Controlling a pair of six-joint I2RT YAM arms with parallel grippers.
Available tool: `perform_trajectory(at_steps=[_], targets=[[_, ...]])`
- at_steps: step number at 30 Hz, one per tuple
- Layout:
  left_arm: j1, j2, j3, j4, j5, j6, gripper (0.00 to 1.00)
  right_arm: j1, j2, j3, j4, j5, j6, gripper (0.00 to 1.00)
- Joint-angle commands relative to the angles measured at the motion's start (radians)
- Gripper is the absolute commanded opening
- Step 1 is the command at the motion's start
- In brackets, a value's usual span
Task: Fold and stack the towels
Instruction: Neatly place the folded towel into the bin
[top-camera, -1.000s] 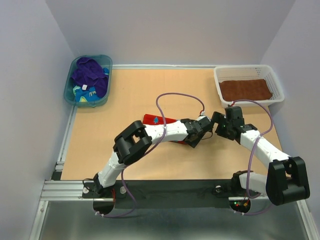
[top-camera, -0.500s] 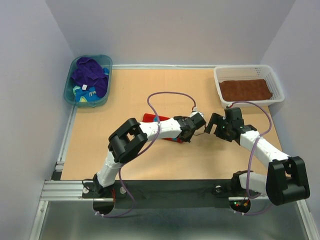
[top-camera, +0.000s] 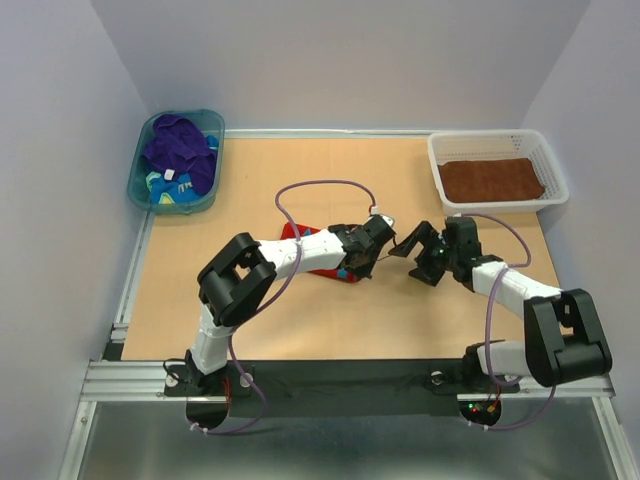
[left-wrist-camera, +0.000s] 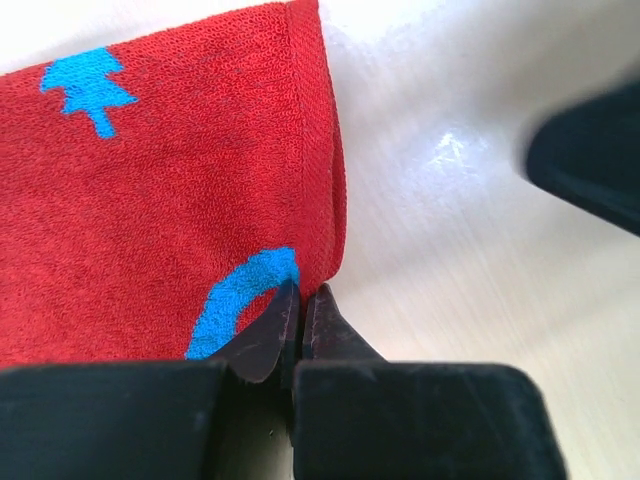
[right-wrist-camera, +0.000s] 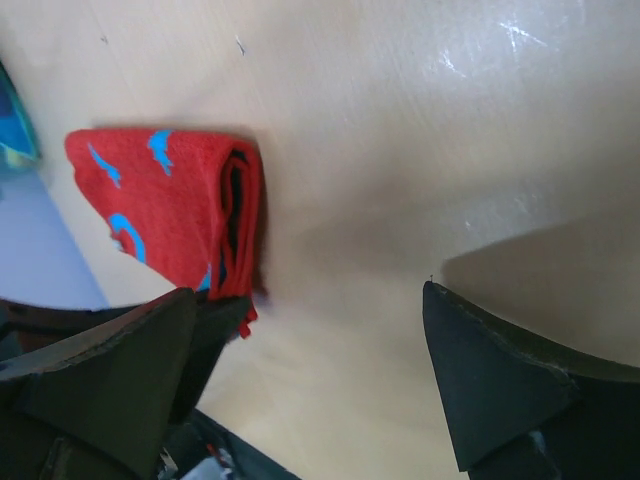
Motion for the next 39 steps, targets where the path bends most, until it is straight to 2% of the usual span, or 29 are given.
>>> perform_trajectory(at_steps=[1,7,16,20,28,33,36,37,38,39], targets=[[0.000,-0.084,-0.007,0.002,0.034,-0.014,0.00,0.006,0.068,-0.004,0.221,-0.057,0.180,0.99],[0.001,-0.093,0.010,0.002,0.048,-0.035,0.00,0.072,0.200,-0.015,0.359,-0.021,0.315,0.99],[0.004,-0.074,0.052,0.002,0.063,-0.077,0.00,0.227,0.334,0.027,0.423,0.067,0.451,0.96],[0.010,-0.070,0.062,0.023,0.060,-0.098,0.00,0.259,0.354,0.021,0.438,0.079,0.481,0.87],[0.013,-0.030,0.101,0.043,0.074,-0.121,0.00,0.274,0.352,0.031,0.441,0.090,0.484,0.76],[0.013,-0.025,0.105,0.052,0.079,-0.131,0.06,0.274,0.361,0.038,0.439,0.091,0.475,0.52],[0.016,-0.019,0.107,0.051,0.077,-0.135,0.12,0.274,0.340,0.053,0.415,0.105,0.444,0.33],[0.016,-0.018,0.109,0.052,0.077,-0.137,0.15,0.274,0.332,0.065,0.371,0.124,0.412,0.27],[0.021,-0.016,0.110,0.055,0.080,-0.138,0.26,0.274,0.322,0.091,0.345,0.133,0.390,0.19],[0.023,-0.016,0.110,0.058,0.083,-0.138,0.31,0.276,0.314,0.100,0.314,0.142,0.369,0.14]])
